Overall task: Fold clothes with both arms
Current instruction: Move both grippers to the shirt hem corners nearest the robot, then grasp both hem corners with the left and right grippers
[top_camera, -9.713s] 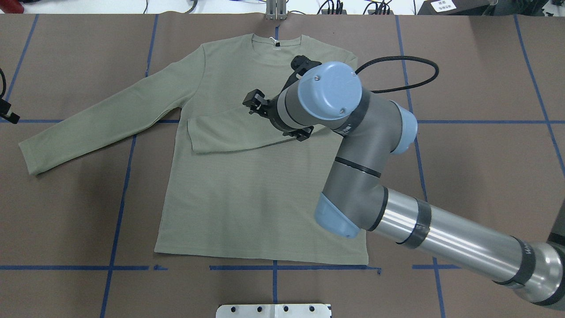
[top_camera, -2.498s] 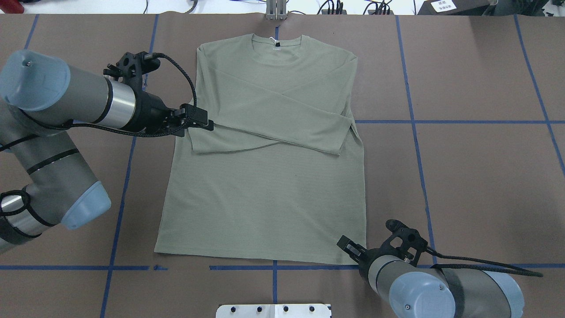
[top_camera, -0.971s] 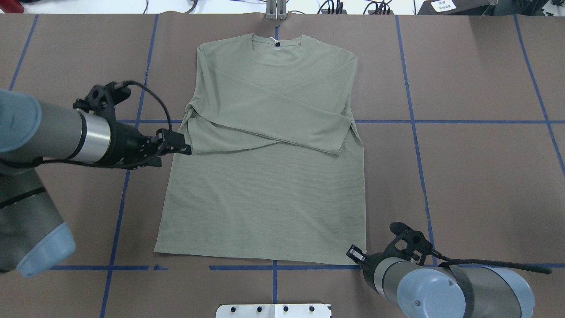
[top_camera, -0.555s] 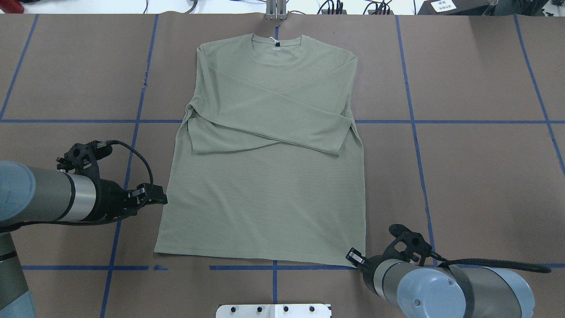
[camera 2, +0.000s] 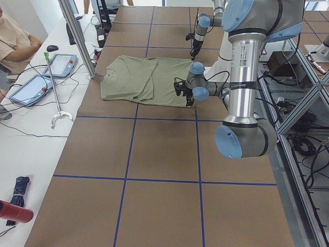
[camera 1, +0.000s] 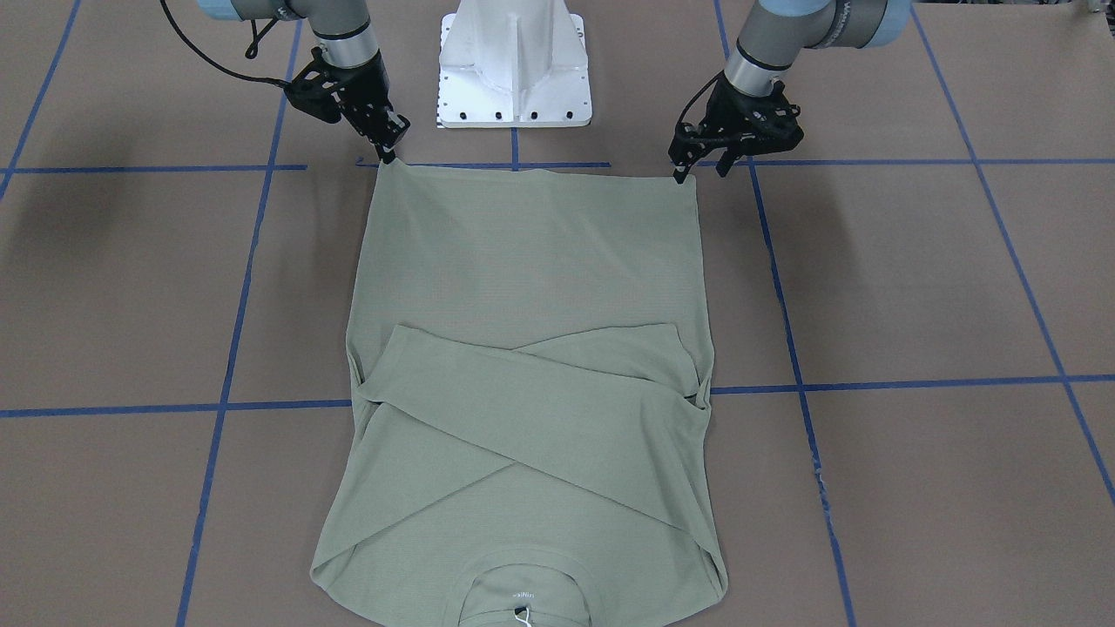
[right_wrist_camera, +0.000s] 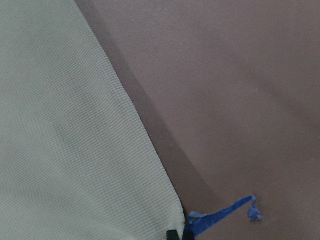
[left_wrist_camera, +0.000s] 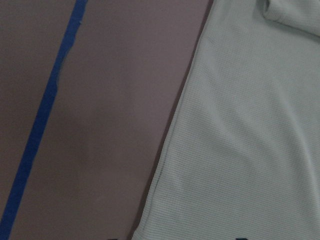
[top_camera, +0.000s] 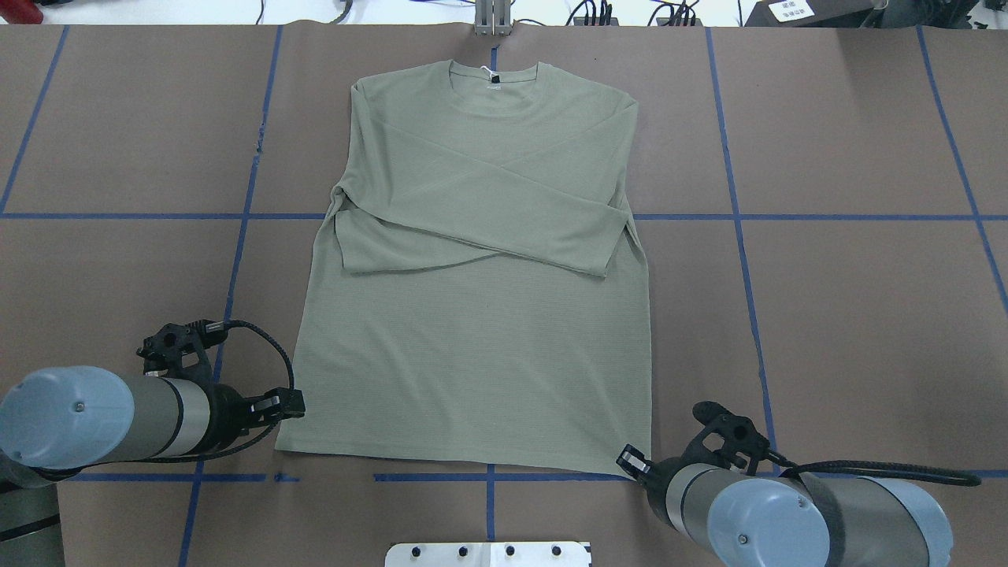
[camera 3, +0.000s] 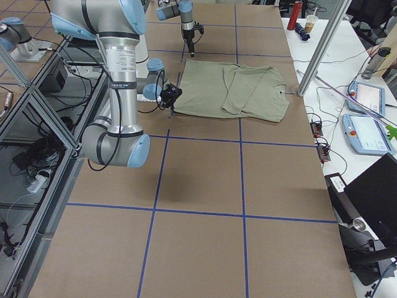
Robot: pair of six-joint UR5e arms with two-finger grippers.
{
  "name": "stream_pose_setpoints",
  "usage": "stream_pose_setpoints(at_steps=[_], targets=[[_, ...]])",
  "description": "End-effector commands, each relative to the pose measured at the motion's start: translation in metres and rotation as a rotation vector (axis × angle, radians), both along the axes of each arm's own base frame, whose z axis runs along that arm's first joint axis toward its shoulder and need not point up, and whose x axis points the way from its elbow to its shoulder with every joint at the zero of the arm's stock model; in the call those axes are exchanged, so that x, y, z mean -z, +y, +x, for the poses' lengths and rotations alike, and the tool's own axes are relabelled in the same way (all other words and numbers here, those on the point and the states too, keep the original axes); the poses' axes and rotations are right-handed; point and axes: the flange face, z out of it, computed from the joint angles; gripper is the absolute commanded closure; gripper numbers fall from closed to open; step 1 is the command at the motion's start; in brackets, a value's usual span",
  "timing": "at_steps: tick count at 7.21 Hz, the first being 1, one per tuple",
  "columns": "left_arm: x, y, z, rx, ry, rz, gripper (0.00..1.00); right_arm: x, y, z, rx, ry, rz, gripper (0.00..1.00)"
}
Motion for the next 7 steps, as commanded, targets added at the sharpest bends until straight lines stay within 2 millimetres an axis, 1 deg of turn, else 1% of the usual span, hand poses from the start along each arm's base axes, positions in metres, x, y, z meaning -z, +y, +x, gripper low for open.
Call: stream_pose_setpoints(at_steps=[1, 2, 3, 5, 6, 7], targets=[[-0.004, 0.003, 0.011, -0.004, -0.011, 0.003, 0.24, 0.002, 0.001, 0.0, 0.003, -0.003, 0.001, 1.0], [-0.003, 0.003, 0.01, -0.004, -0.008, 0.004, 0.27, 0.002, 0.001, -0.001, 0.003, -0.005, 0.001, 1.0], [-0.01, 0.005, 0.015, -0.011, -0.021, 0.001, 0.3, 0.002, 0.001, -0.001, 0.002, -0.005, 0.0, 1.0], [-0.014, 0.005, 0.016, -0.013, -0.029, -0.001, 0.33, 0.0, 0.001, -0.001, 0.003, 0.001, 0.001, 1.0], [-0.015, 0.007, 0.018, -0.017, -0.03, -0.005, 0.36, 0.0, 0.001, -0.001, 0.003, 0.001, 0.001, 1.0], [-0.016, 0.013, 0.022, -0.03, -0.034, -0.007, 0.36, 0.0, 0.001, -0.001, 0.003, 0.001, 0.001, 1.0]])
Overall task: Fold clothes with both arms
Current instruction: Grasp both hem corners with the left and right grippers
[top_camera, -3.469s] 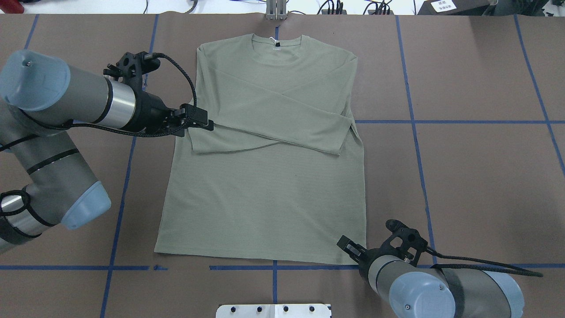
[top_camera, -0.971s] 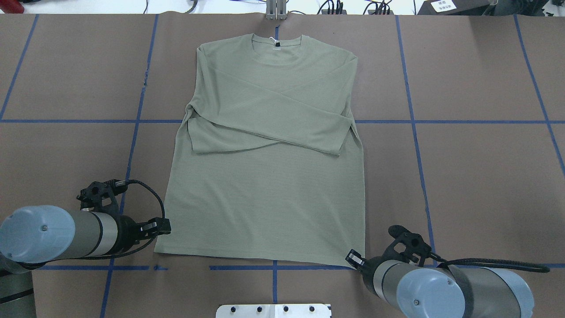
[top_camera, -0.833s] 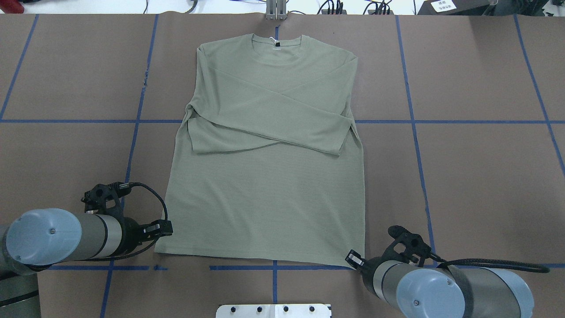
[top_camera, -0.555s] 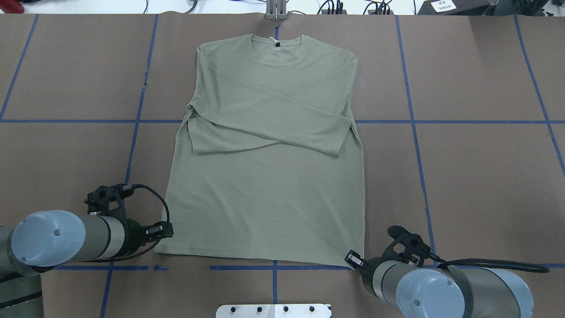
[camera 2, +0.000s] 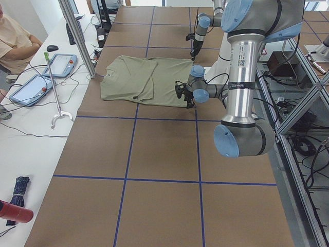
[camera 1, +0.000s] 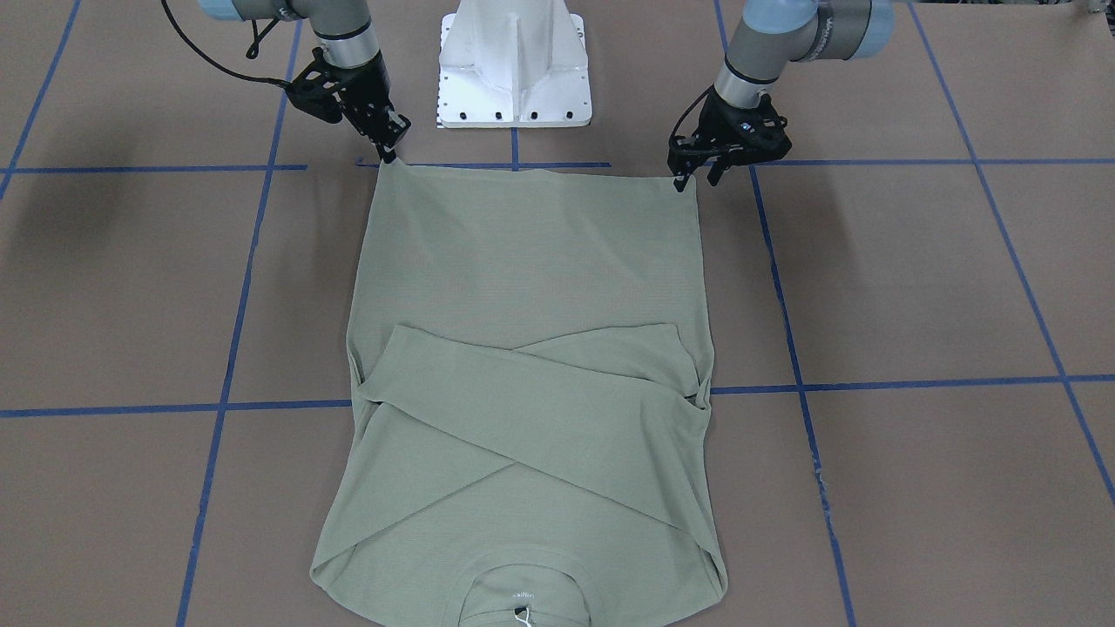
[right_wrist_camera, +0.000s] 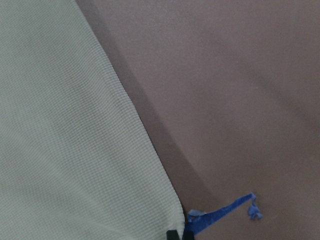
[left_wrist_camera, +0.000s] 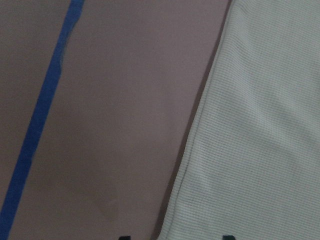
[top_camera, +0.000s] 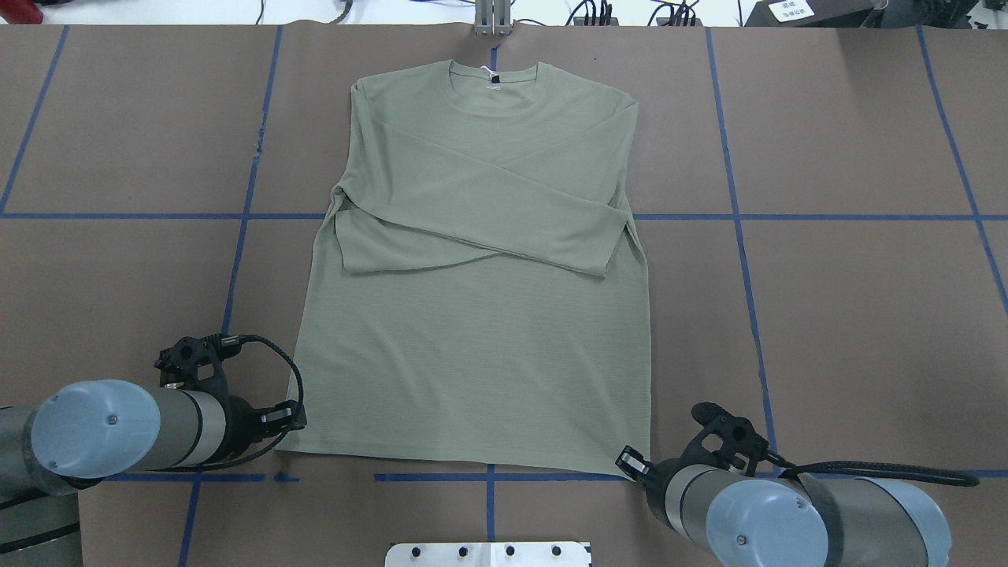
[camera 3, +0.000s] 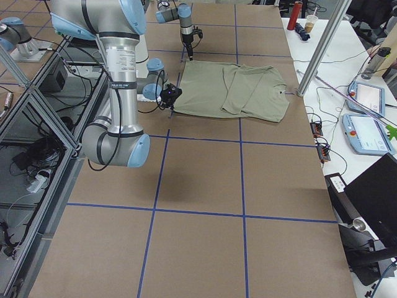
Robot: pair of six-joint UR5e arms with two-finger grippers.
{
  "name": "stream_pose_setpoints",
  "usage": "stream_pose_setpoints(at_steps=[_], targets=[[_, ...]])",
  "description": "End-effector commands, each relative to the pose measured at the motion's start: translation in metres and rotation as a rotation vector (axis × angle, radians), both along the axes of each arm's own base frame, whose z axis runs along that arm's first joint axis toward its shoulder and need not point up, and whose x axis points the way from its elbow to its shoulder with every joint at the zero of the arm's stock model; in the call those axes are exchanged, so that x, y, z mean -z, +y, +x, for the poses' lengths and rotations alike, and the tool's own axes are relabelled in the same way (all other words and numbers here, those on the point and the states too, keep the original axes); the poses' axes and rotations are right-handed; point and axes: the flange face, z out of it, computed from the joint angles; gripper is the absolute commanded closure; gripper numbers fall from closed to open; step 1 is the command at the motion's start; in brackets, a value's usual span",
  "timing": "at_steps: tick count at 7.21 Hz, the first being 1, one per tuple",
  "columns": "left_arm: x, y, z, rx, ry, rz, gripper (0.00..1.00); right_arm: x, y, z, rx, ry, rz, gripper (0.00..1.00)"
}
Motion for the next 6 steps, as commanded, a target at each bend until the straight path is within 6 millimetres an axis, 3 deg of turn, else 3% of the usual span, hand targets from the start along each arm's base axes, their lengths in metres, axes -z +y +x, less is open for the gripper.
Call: stream_pose_setpoints(at_steps=[1, 2, 3, 4, 6], targets=[[-0.0062, 0.0079, 0.0079, -0.019, -0.012, -0.005, 0.36, -0.0009, 0.0, 0.0002, 0.0, 0.002, 0.0, 1.0], [-0.0041, 0.012, 0.0135, -0.029, -0.009, -0.005, 0.4, -0.0017, 0.0, 0.0004, 0.0, 0.003, 0.0, 1.0], [-0.0025, 0.0118, 0.0143, -0.03, -0.006, -0.004, 0.59, -0.0002, 0.0, 0.0005, 0.0, 0.0, 0.0, 1.0], [-0.0011, 0.0121, 0.0131, -0.03, -0.003, -0.003, 1.0, -0.0017, 0.0001, 0.0011, 0.0, 0.003, 0.0, 1.0], [-0.0011, 0.0123, 0.0131, -0.035, -0.003, 0.001, 1.0, -0.001, 0.0001, 0.0008, 0.0, 0.002, 0.0, 1.0]])
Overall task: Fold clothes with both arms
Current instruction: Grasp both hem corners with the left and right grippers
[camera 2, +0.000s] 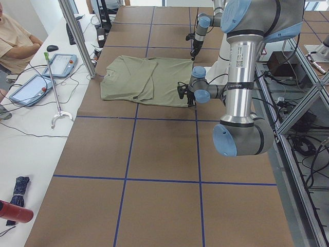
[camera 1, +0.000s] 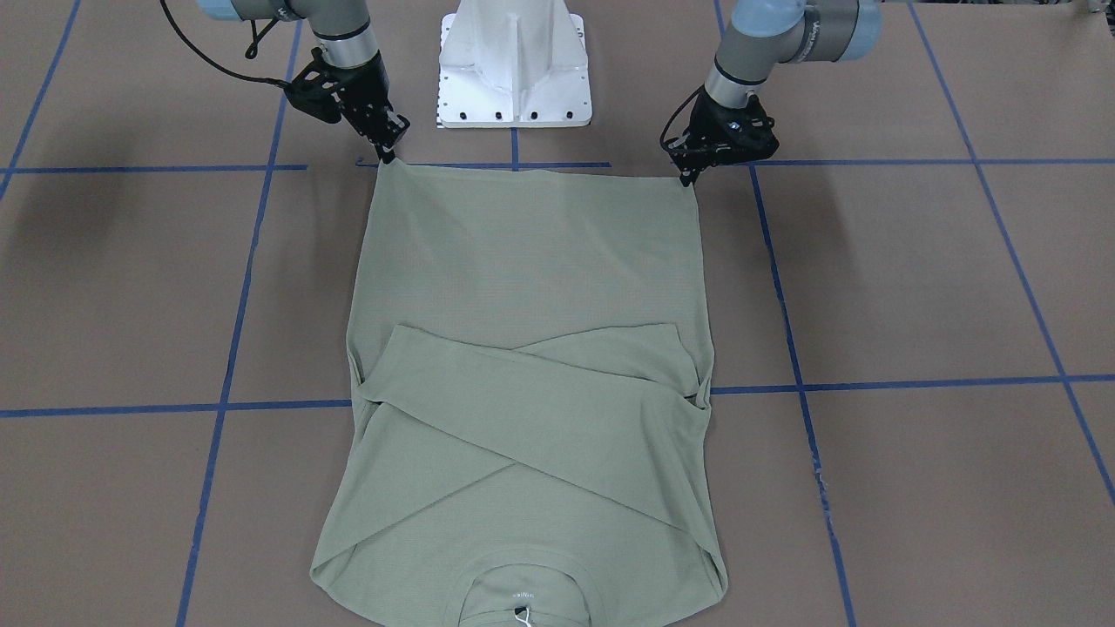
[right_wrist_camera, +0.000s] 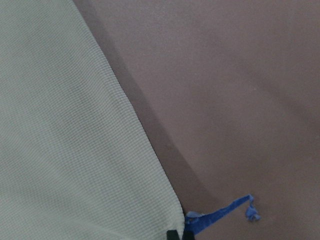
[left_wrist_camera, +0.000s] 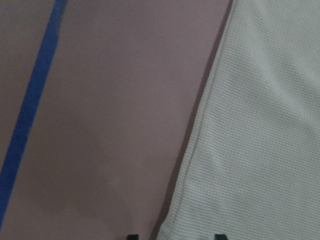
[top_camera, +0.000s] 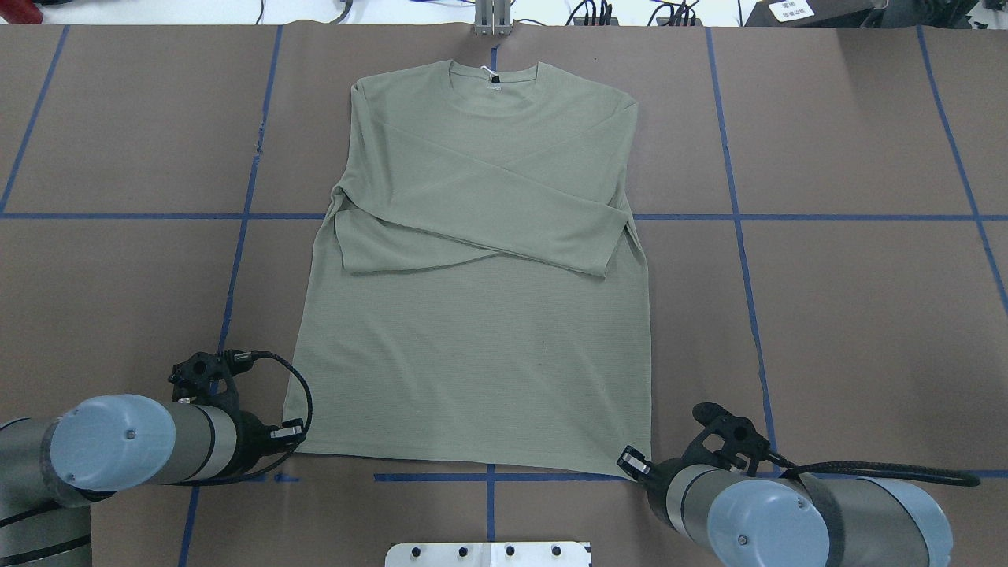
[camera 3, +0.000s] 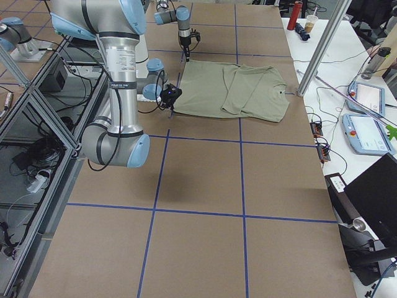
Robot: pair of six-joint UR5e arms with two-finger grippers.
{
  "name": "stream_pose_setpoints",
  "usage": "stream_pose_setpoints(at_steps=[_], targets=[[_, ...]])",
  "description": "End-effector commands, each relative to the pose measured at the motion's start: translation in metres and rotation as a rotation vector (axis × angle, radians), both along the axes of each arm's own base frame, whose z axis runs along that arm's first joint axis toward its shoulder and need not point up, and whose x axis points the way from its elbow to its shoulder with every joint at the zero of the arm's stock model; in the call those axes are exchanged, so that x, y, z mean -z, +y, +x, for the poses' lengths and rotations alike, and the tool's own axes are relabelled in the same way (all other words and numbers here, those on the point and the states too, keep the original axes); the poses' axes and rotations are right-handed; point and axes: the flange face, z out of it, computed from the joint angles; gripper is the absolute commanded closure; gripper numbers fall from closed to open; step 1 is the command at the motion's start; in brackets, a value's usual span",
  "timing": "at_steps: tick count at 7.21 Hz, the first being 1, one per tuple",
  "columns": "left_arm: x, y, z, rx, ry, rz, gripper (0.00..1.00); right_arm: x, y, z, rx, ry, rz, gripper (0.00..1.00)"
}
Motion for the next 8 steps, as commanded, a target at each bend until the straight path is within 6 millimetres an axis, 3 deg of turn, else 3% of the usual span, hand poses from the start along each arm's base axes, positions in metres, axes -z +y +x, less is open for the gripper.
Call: stream_pose_setpoints(at_steps=[1, 2, 4, 6, 7, 8], targets=[[0.022, 0.004, -0.009, -0.001, 0.04, 0.0, 1.0, 0.003, -0.001, 0.003, -0.003, -0.006, 0.0, 1.0], [0.054, 0.025, -0.019, -0.039, 0.056, -0.003, 1.0, 0.004, -0.002, 0.01, -0.004, -0.011, 0.001, 1.0], [0.08, 0.059, -0.022, -0.066, 0.074, -0.063, 1.0, -0.012, 0.008, 0.065, 0.034, 0.016, -0.033, 1.0], [0.095, 0.074, -0.026, -0.057, 0.108, -0.116, 1.0, -0.001, 0.015, 0.088, 0.07, -0.008, -0.065, 1.0], [0.108, 0.074, -0.031, -0.049, 0.137, -0.134, 1.0, 0.015, 0.012, 0.098, 0.065, -0.043, -0.063, 1.0], [0.121, 0.073, -0.041, -0.076, 0.168, -0.155, 1.0, 0.022, -0.011, 0.108, 0.009, -0.06, -0.058, 1.0]])
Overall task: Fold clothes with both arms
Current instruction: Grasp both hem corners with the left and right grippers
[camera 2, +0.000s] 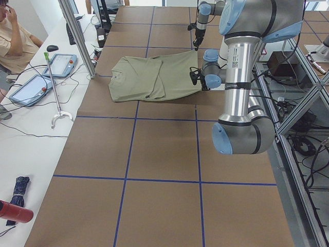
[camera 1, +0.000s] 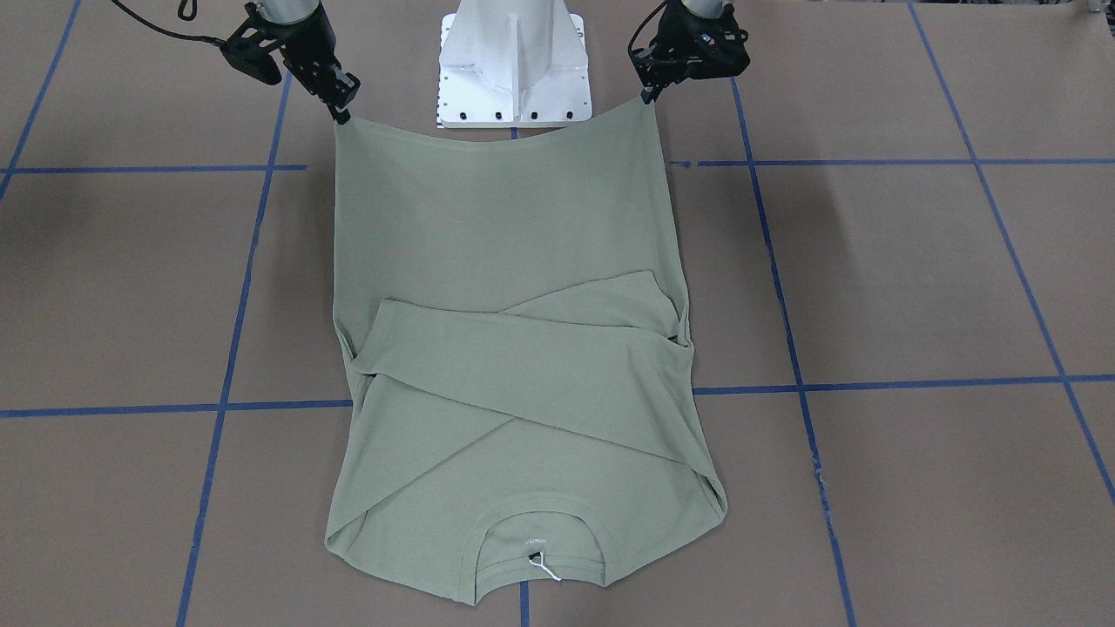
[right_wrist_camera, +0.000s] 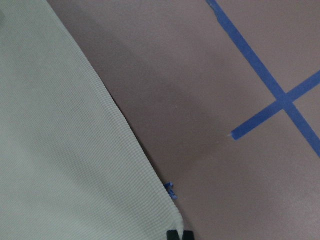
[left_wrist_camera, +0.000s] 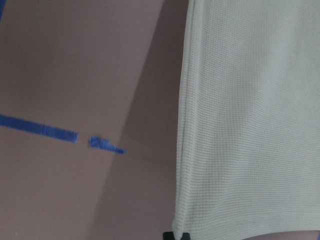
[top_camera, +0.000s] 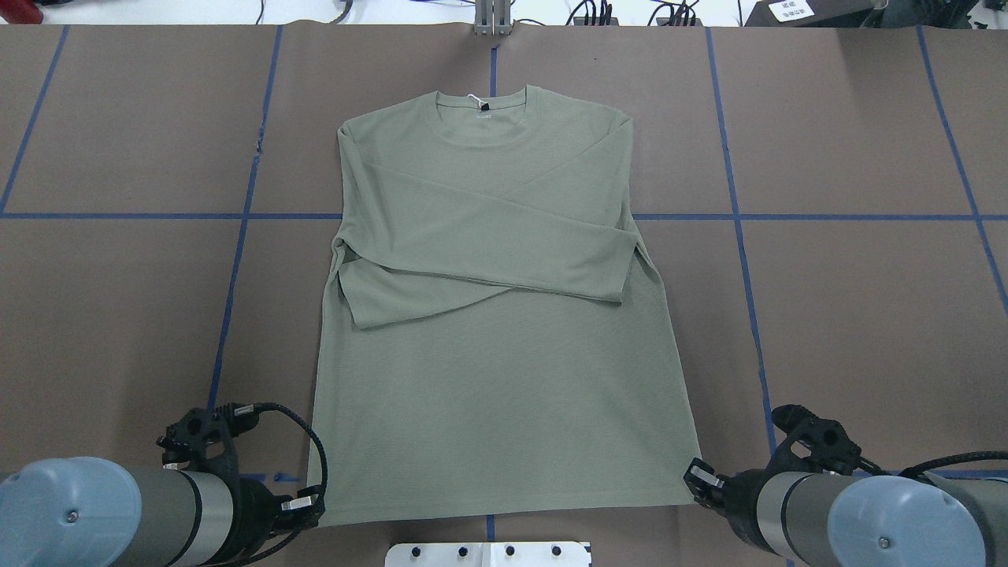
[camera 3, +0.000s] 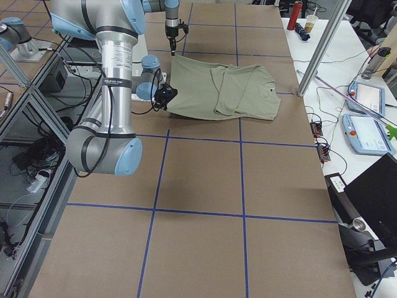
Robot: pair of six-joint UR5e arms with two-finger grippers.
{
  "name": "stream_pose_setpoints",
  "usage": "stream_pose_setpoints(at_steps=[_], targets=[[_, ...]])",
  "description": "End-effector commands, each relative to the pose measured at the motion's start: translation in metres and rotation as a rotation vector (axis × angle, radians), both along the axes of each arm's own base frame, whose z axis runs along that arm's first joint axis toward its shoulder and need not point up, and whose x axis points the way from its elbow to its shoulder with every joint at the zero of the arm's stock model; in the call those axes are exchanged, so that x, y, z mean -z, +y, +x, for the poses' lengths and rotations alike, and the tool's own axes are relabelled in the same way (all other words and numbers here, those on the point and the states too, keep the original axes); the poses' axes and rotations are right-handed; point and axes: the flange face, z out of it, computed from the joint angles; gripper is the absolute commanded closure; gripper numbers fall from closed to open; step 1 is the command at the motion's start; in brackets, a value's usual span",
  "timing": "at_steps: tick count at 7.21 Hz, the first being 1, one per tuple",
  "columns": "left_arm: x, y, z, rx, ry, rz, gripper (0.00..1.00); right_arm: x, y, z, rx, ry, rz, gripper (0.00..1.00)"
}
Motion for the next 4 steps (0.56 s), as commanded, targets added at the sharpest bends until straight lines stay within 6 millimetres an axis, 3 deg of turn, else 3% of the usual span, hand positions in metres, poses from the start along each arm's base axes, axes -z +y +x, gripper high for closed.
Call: stream_pose_setpoints(at_steps=[1, 2, 3, 4], targets=[[0.009, -0.015, -0.012, 0.014, 0.02, -0.023, 1.0, 0.017, -0.04, 0.019, -0.083, -0.038, 0.006, 1.0], [0.01, -0.046, -0.022, 0.063, 0.009, -0.008, 1.0, 0.026, -0.066, 0.023, -0.073, -0.052, 0.024, 1.0], [0.025, -0.079, -0.033, 0.064, 0.013, 0.103, 1.0, 0.032, -0.1, 0.02, -0.067, -0.034, 0.073, 1.0], [0.028, -0.115, -0.039, 0.101, 0.005, 0.157, 1.0, 0.044, -0.142, 0.005, -0.077, -0.004, 0.12, 1.0]])
